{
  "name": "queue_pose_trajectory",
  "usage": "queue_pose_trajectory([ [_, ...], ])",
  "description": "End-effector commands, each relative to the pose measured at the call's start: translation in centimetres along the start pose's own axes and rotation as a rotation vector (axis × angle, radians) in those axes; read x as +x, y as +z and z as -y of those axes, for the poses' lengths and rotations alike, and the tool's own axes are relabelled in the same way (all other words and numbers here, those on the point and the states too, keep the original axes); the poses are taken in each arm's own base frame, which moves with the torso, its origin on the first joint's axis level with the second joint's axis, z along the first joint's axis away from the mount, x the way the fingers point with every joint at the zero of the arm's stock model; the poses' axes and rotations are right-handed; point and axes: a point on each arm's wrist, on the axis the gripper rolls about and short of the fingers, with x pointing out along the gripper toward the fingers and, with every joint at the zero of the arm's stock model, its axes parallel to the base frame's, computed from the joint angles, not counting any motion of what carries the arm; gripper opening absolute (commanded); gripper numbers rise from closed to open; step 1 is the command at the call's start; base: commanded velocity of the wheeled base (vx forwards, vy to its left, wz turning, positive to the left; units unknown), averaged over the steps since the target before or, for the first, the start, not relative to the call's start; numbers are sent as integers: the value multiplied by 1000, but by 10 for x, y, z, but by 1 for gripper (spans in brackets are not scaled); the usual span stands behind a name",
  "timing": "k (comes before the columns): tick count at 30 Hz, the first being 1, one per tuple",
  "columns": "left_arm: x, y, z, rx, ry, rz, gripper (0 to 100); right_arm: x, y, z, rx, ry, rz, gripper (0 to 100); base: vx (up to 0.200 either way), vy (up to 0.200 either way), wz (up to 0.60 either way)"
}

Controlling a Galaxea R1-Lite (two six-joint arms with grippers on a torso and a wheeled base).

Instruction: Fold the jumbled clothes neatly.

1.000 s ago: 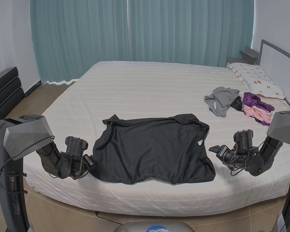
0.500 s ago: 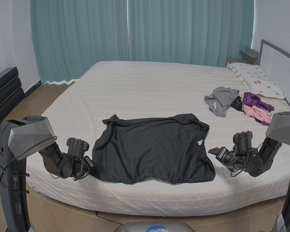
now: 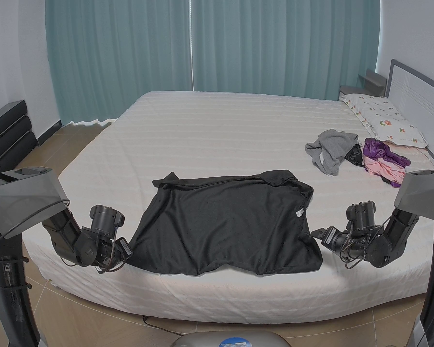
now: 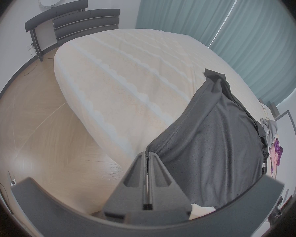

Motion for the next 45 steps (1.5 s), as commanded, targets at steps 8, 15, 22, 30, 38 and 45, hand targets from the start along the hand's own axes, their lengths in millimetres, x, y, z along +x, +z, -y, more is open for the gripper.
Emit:
queue_pose_trajectory([
  [8,-20,11,-3,-4,-8,22,0,14,0,-14,-125,29,8,100,0,0,0],
  [15,-18,9,-3,-1,-6,16,0,36,8,-31,-202,26,-9,100,0,0,0],
  [22,-17,9,-3,-2,-5,15,0,58,10,-37,-295,-14,-55,100,0,0,0],
  [30,-18,10,-2,-7,-12,17,0,62,12,-30,-335,-62,-49,0,0,0,0],
  [38,-15,20,-2,-29,-17,42,0,53,59,-24,-203,-57,80,0,0,0,0],
  [45,-15,25,0,-49,-32,55,0,53,77,-4,-109,-77,108,0,0,0,0],
])
